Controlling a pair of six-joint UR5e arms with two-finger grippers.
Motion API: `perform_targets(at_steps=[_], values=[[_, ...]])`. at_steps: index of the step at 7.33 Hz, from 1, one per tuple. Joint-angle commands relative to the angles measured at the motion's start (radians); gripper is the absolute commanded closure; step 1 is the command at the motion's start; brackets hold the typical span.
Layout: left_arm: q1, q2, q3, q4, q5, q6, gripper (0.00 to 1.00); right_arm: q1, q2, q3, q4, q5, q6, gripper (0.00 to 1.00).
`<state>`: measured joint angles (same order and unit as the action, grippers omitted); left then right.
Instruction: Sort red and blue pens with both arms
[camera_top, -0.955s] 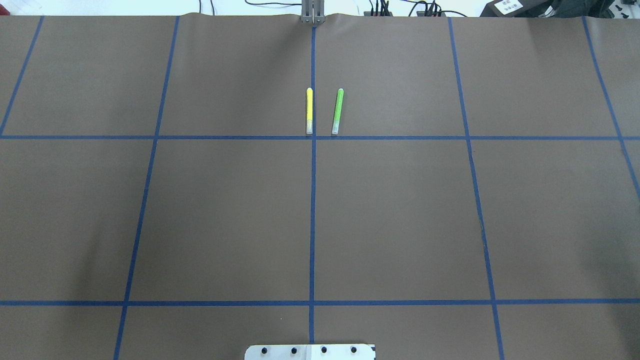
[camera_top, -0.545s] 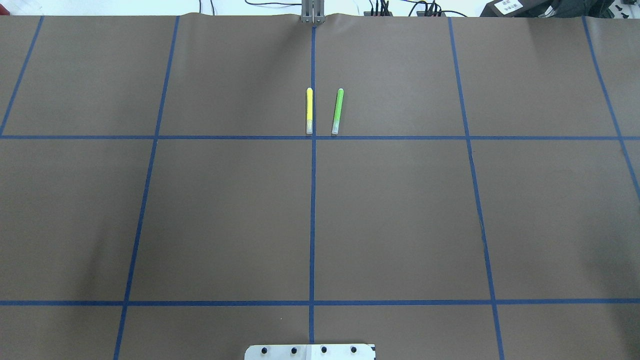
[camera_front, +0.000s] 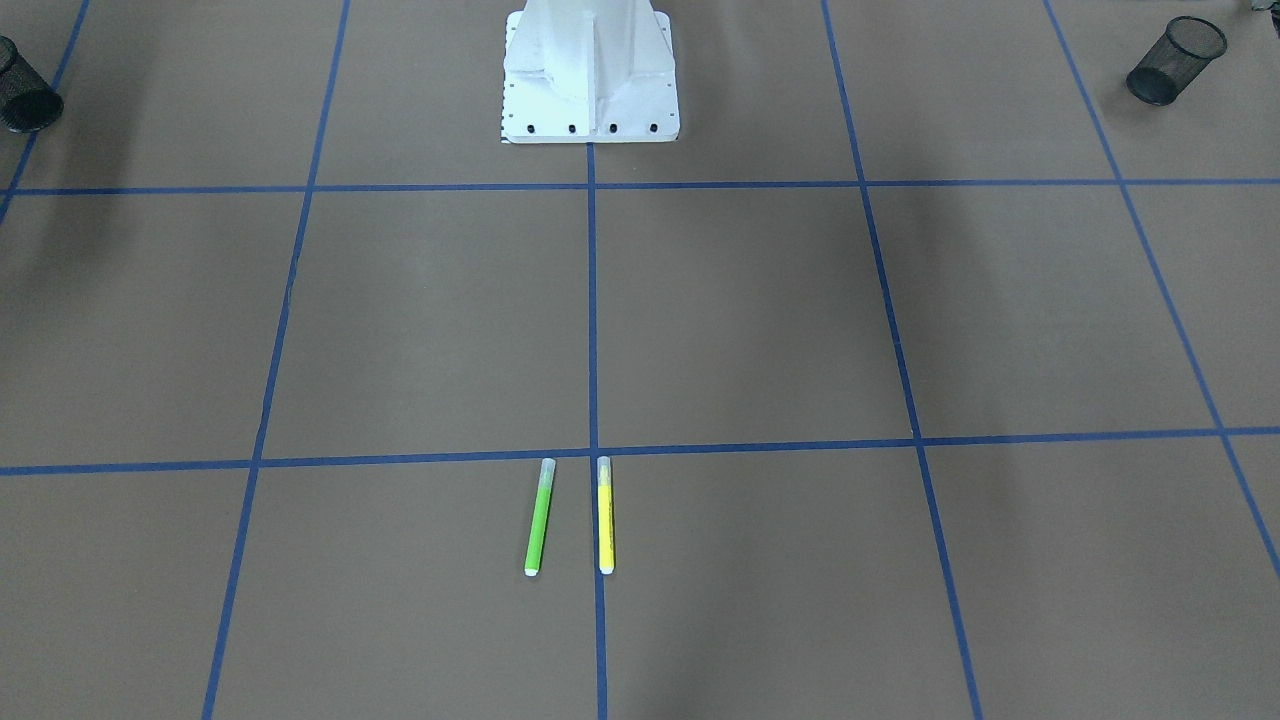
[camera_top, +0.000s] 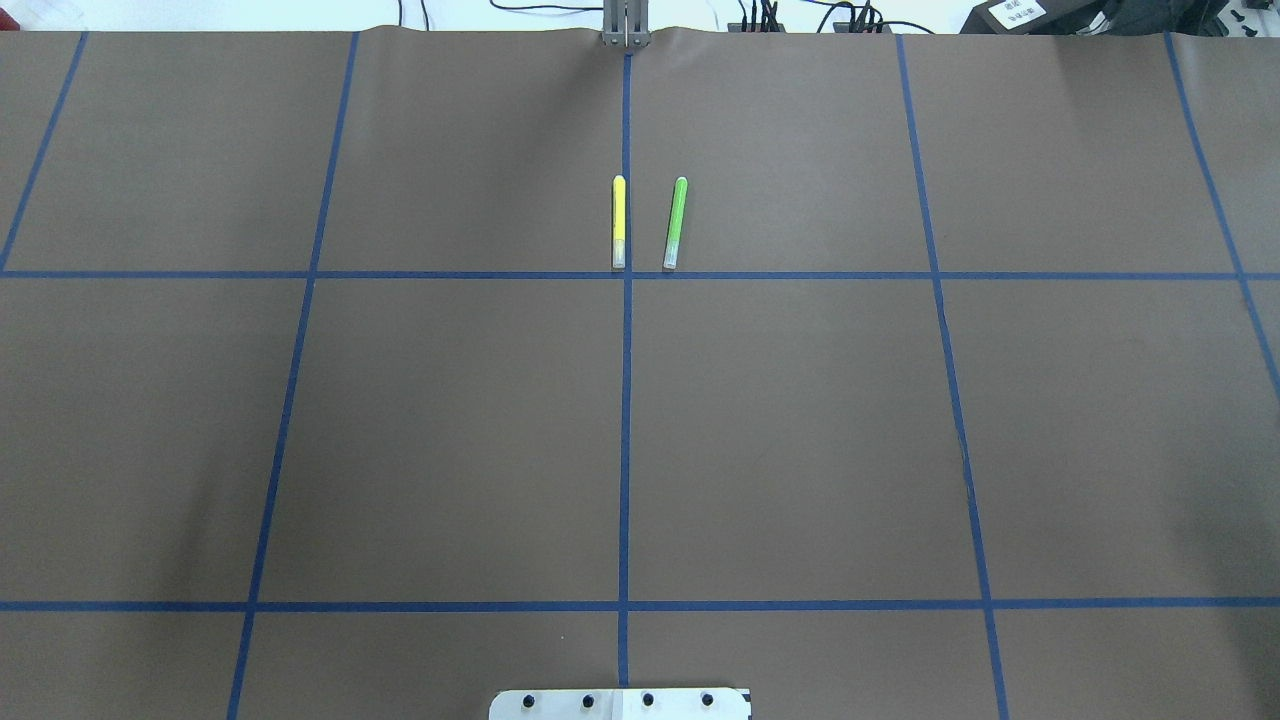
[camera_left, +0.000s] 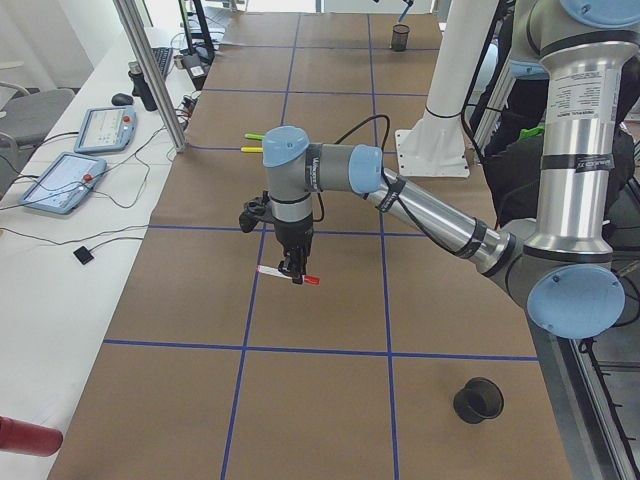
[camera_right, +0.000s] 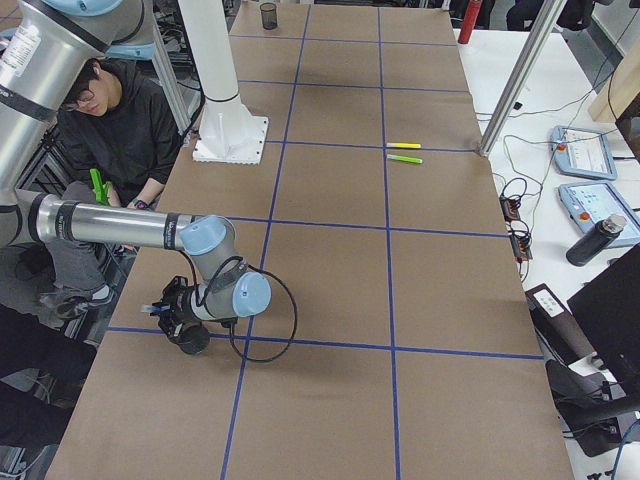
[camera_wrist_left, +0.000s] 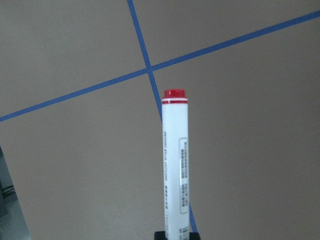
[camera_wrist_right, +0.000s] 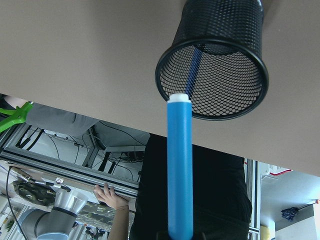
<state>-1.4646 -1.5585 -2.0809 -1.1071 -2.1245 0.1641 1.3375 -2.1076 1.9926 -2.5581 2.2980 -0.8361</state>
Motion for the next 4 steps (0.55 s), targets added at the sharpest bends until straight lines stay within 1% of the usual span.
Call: perform_targets(at_steps=[1,2,4], values=[[0.000,0.000,-0.001,0.003,0.000,0.000,1.00,0.000,0.000,-0.024,0.006,0.021,0.000,0.61],[0.000,0.000,-0.002,0.004,-0.002,0.000,1.00,0.000,-0.002,-0.043,0.007,0.023,0.000,0.01],[0.000,0.000,-0.005,0.004,-0.002,0.000,1.00,0.000,-0.008,-0.043,0.007,0.023,0.000,0.00]])
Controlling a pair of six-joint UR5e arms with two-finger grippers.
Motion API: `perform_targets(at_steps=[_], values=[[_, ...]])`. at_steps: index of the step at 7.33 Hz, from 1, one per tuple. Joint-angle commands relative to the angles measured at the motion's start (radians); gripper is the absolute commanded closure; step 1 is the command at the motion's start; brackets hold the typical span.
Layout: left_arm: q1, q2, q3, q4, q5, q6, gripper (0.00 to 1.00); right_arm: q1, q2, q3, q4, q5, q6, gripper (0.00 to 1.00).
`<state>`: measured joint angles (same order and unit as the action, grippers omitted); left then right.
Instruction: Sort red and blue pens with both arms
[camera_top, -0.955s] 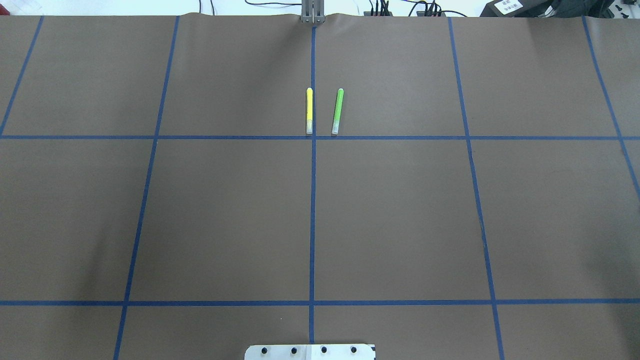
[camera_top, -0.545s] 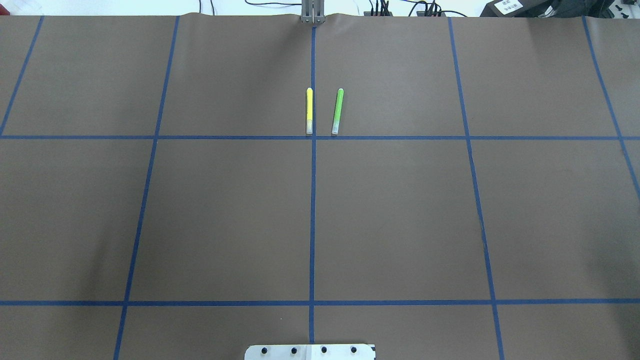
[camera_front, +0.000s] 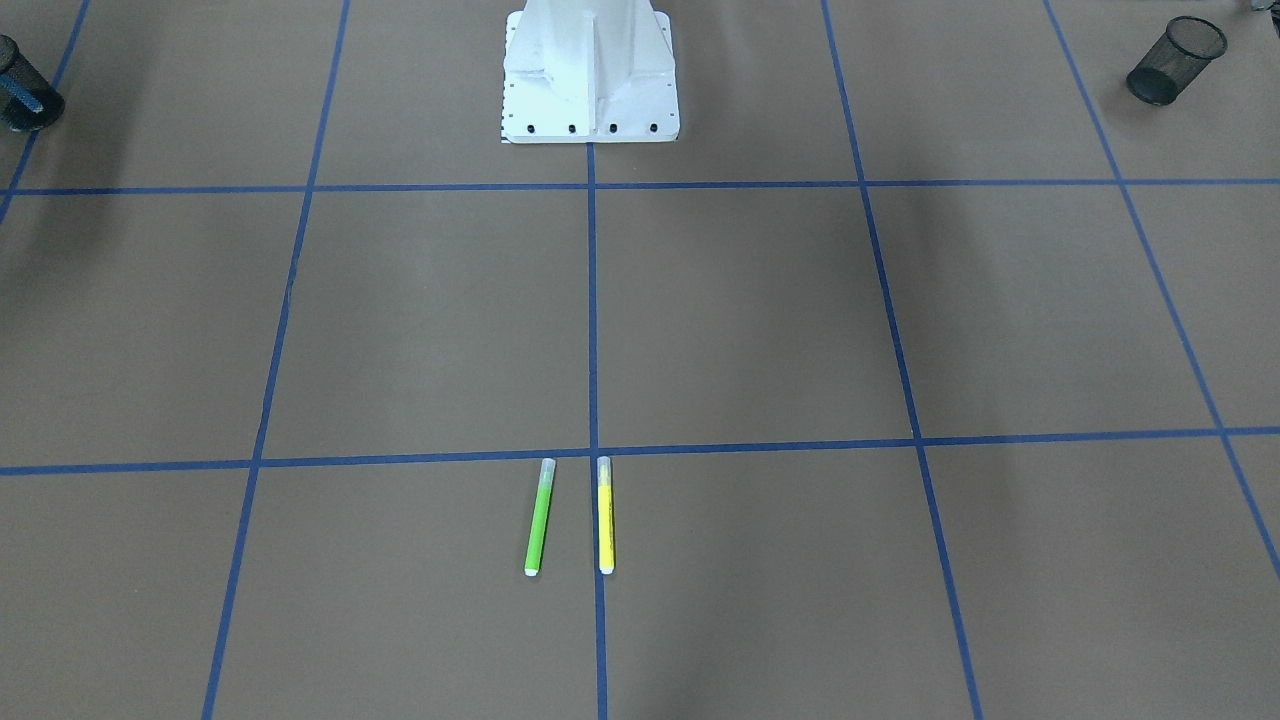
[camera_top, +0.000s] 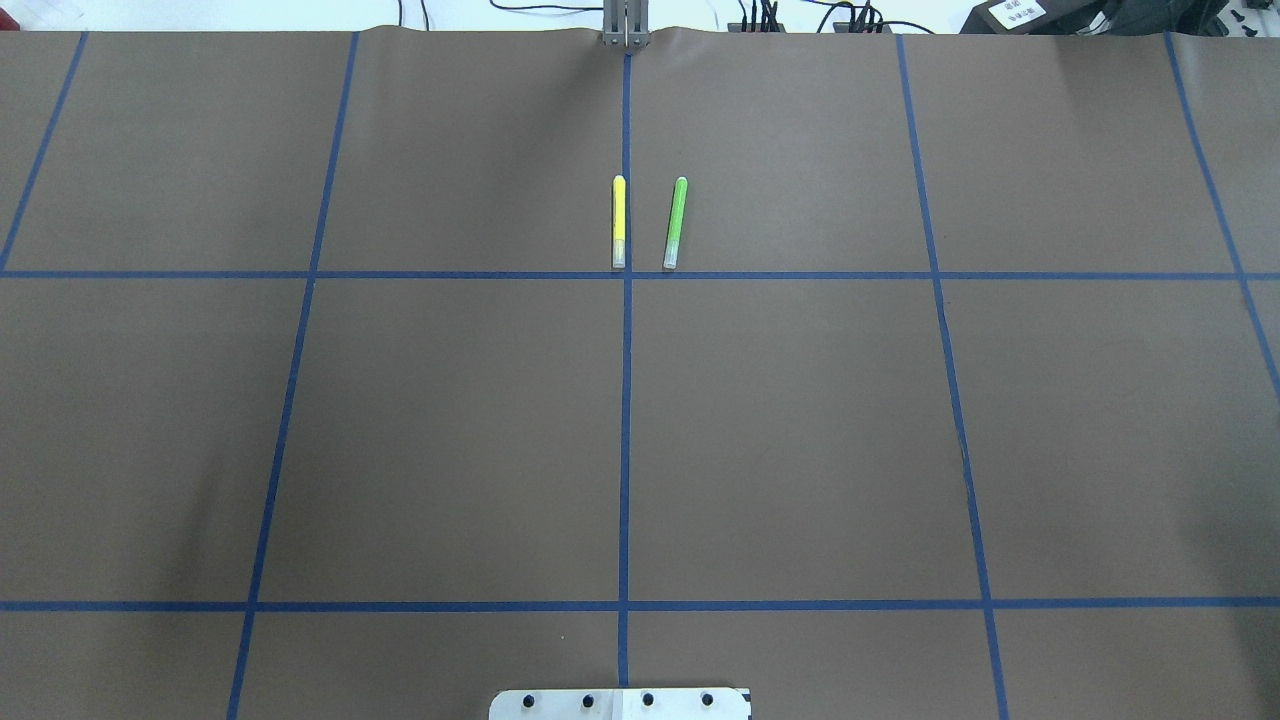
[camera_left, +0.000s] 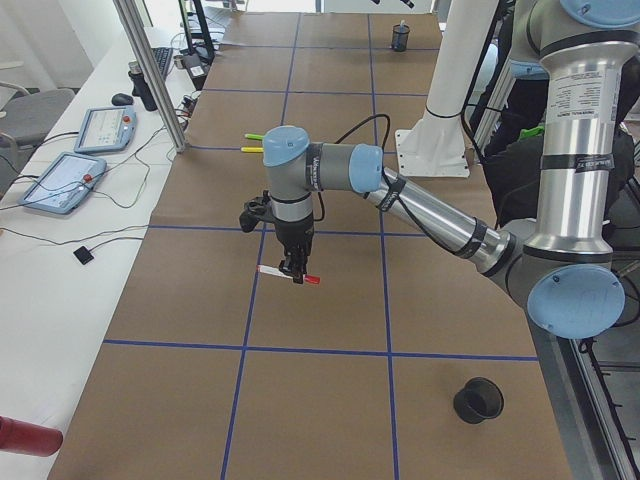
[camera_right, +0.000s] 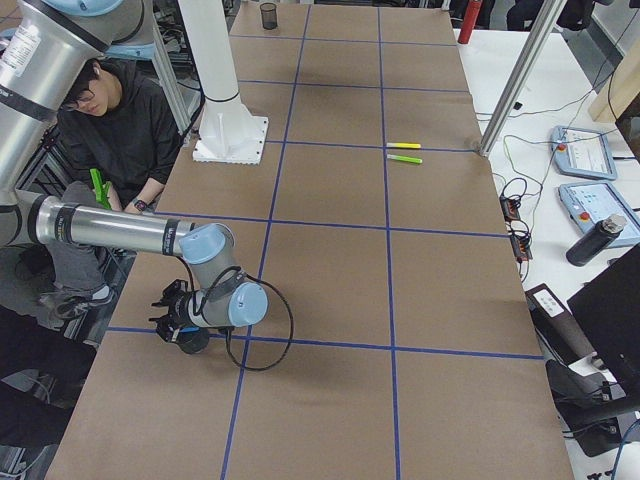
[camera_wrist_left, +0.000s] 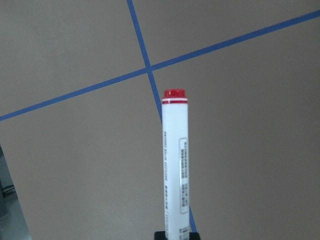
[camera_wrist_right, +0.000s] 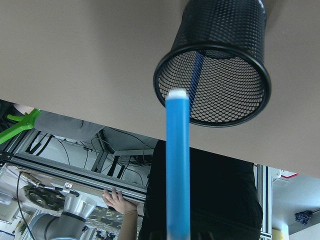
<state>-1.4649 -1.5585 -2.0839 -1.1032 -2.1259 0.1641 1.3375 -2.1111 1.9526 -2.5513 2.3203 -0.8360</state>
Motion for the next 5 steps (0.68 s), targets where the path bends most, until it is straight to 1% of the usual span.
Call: perform_targets(at_steps=[1,3,4,5], values=[[0.000,0.000,-0.007,0.008,0.000,0.000,1.00,0.000,-0.006,-0.003,0.002,0.001,-0.002,0.00],[0.000,0.000,-0.004,0.013,0.000,0.000,1.00,0.002,-0.004,-0.003,0.031,-0.002,0.001,0.00],[0.002,0.000,0.005,0.028,0.000,0.000,1.00,0.002,0.014,-0.001,0.034,-0.012,0.005,0.00],[0.000,0.006,0.010,0.035,0.000,0.002,1.00,0.003,0.057,0.002,0.034,-0.053,0.015,0.00]])
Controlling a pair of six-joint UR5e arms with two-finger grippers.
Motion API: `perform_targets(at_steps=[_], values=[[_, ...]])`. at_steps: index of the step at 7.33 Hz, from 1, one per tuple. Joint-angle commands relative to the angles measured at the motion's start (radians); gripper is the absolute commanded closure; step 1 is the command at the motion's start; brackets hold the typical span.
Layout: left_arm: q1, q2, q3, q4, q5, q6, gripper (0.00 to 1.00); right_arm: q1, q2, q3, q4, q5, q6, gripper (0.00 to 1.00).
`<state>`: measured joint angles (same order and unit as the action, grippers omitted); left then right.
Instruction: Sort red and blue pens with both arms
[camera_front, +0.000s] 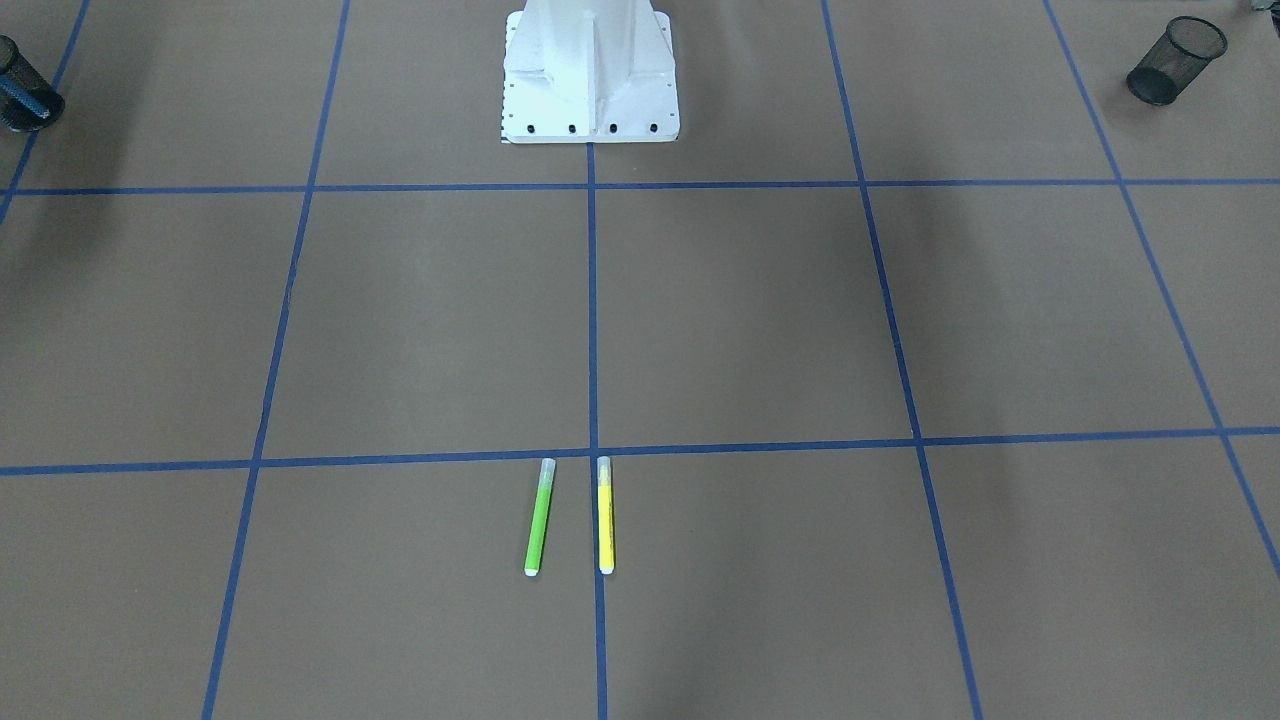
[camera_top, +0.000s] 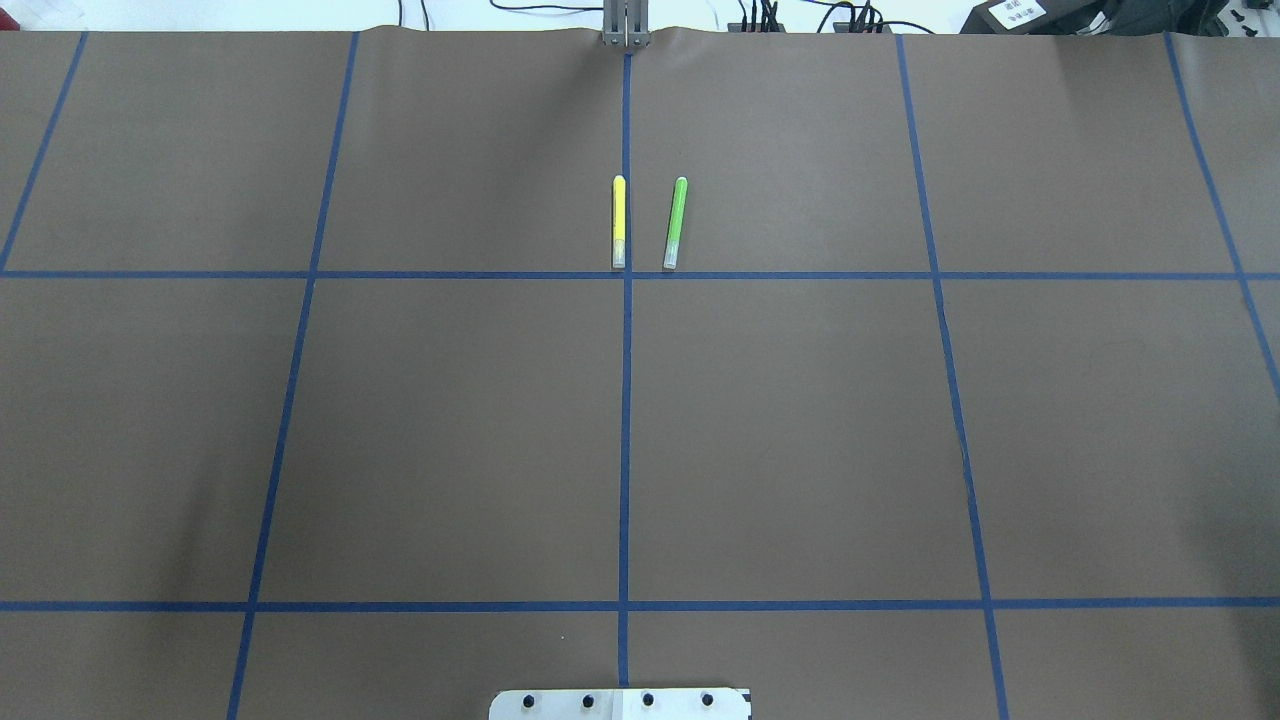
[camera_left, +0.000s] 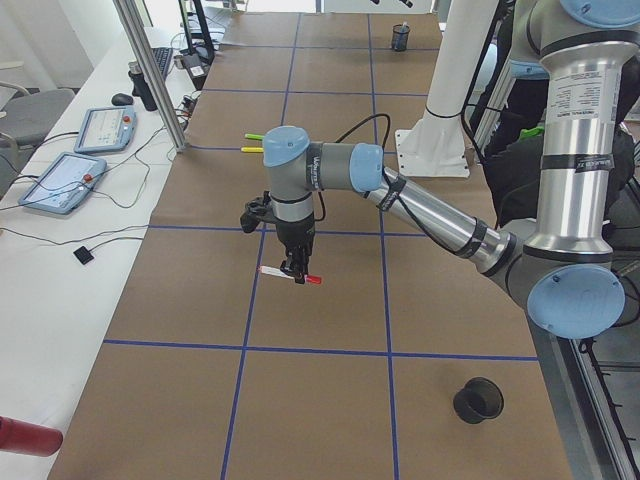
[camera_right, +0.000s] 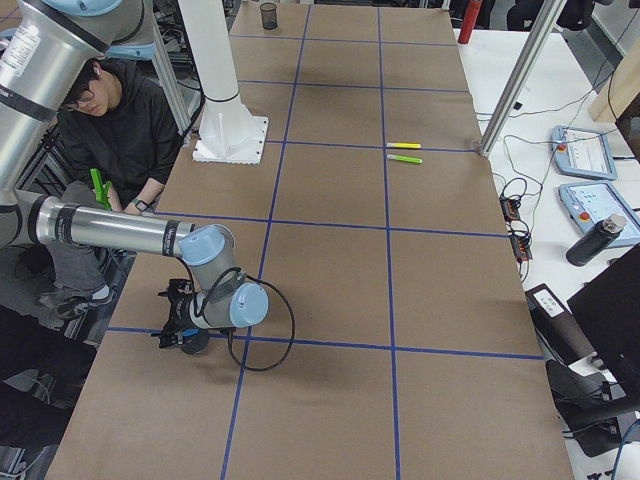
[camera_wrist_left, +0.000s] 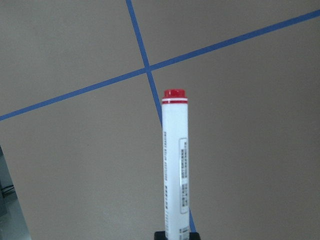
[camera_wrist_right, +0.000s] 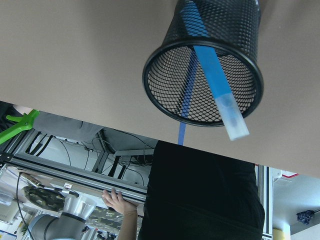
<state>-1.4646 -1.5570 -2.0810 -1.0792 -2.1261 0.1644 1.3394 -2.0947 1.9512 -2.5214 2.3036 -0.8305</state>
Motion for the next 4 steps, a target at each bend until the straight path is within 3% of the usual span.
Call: perform_targets(at_steps=[1,3,4], values=[[0.001,0.037,0.004,0.010,0.000,0.003,1.00,0.004,0.095,0.005,0.004,-0.096,0.054,0.00],[0.001,0.075,0.003,0.013,-0.002,0.006,1.00,0.050,0.247,0.008,0.006,-0.247,0.257,0.00],[-0.002,0.112,0.007,0.018,0.000,0.007,1.00,0.075,0.322,0.008,0.024,-0.282,0.345,0.00]])
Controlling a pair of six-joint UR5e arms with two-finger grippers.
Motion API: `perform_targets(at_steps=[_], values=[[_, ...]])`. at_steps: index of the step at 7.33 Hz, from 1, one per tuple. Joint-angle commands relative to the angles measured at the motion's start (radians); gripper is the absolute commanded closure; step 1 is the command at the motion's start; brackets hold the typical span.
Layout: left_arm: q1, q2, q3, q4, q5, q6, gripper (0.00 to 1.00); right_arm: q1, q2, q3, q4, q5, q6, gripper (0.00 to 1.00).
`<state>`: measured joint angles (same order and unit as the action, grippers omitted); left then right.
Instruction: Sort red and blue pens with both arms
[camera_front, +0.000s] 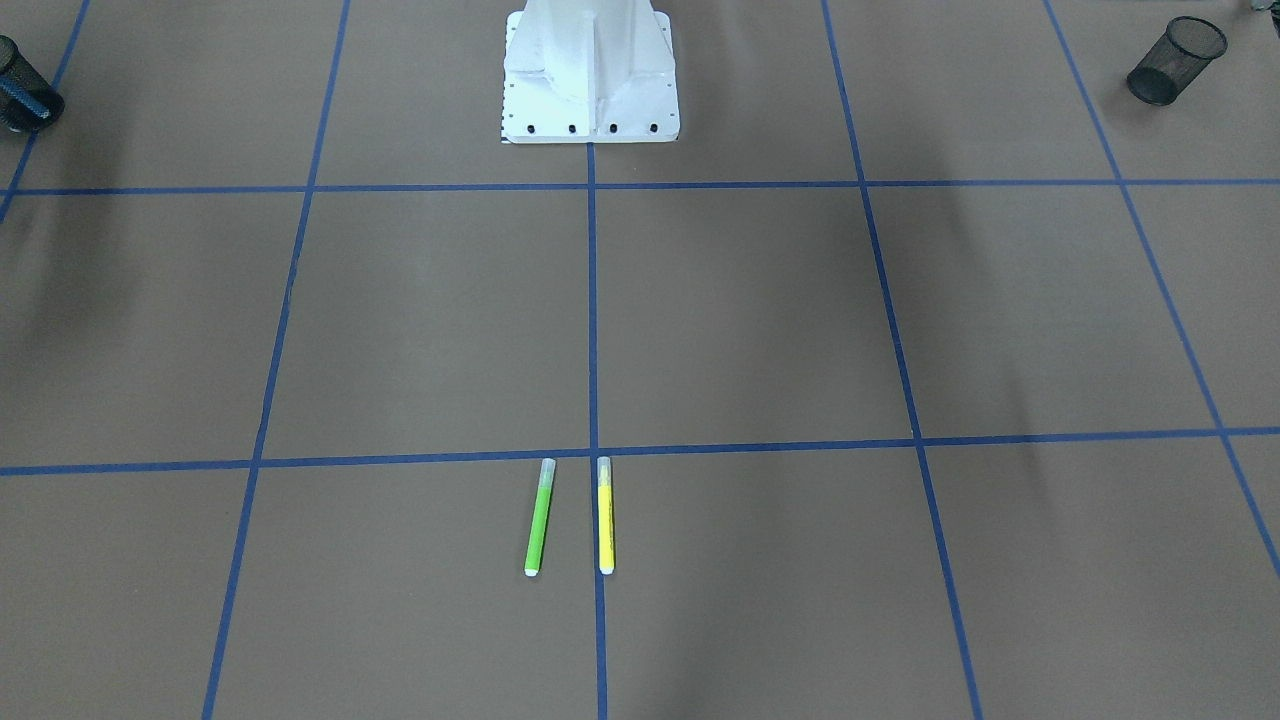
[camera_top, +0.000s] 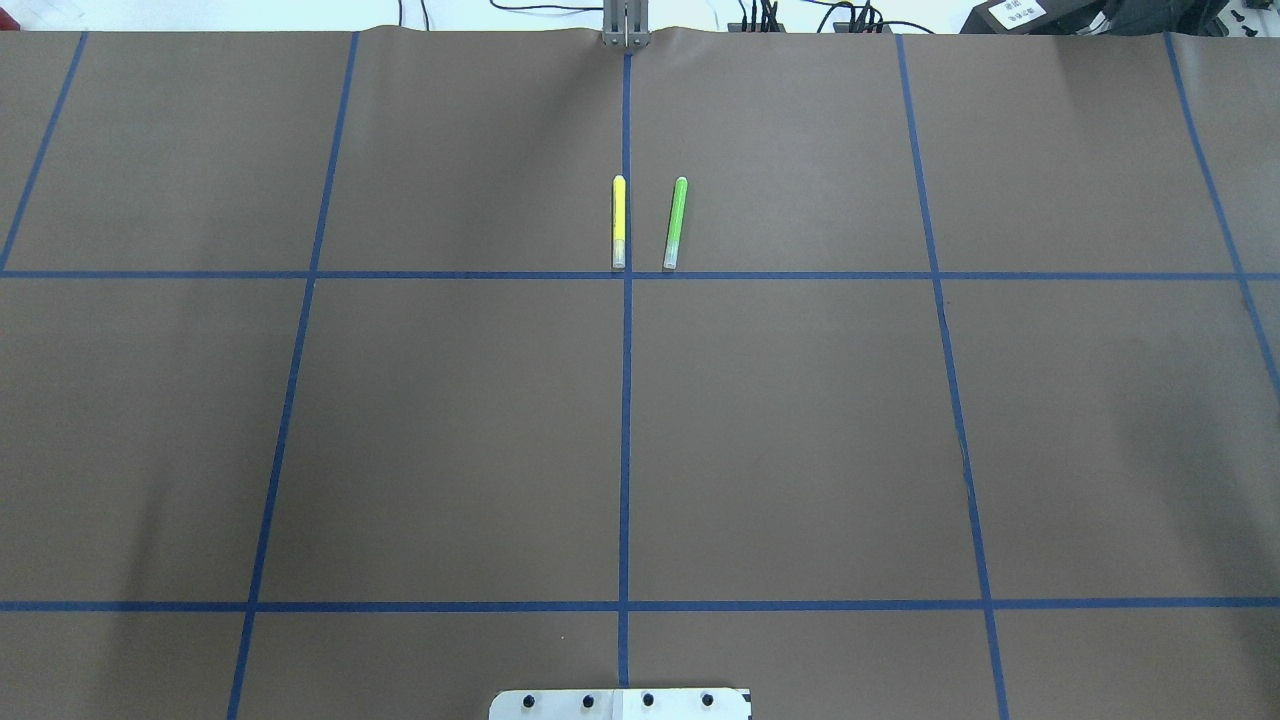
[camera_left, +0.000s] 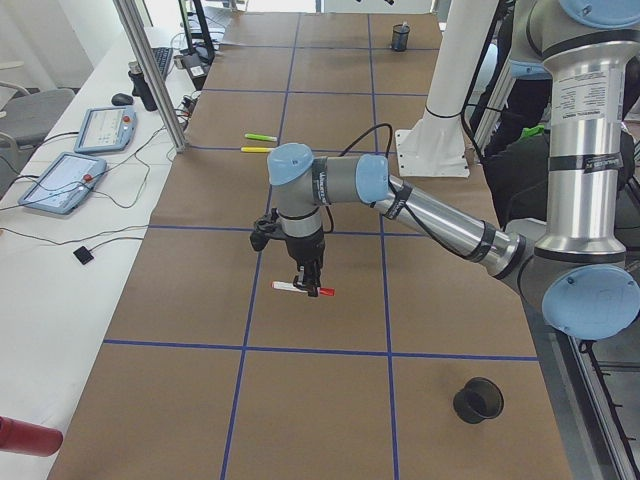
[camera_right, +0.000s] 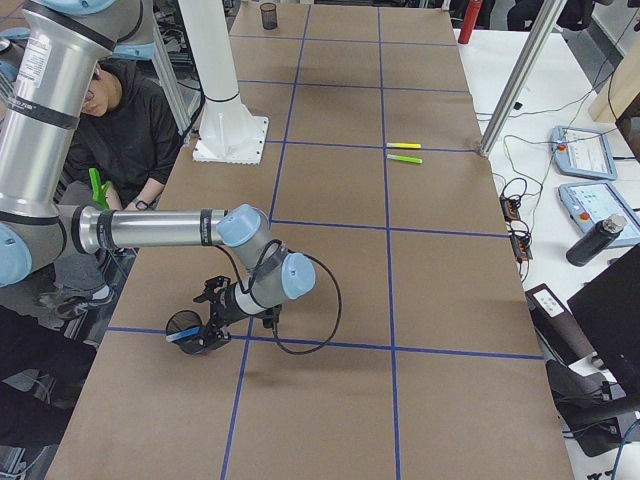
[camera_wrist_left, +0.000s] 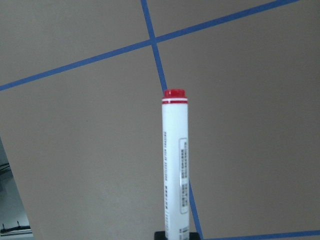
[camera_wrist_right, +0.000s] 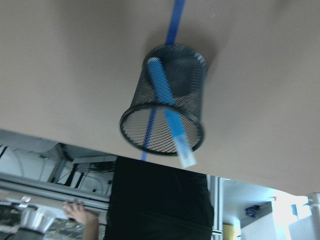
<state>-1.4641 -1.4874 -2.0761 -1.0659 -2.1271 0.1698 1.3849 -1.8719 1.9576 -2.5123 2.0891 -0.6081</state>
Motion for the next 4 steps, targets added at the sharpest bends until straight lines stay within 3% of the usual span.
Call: perform_targets(at_steps=[1,4], values=[[-0.012,0.092,0.008,0.004,0.001,0.001,1.00,0.046,0.159,-0.003,0.048,-0.095,0.196,0.00],[-0.079,0.240,0.016,0.065,0.003,0.000,1.00,0.045,0.273,-0.040,0.253,-0.086,0.479,0.00]])
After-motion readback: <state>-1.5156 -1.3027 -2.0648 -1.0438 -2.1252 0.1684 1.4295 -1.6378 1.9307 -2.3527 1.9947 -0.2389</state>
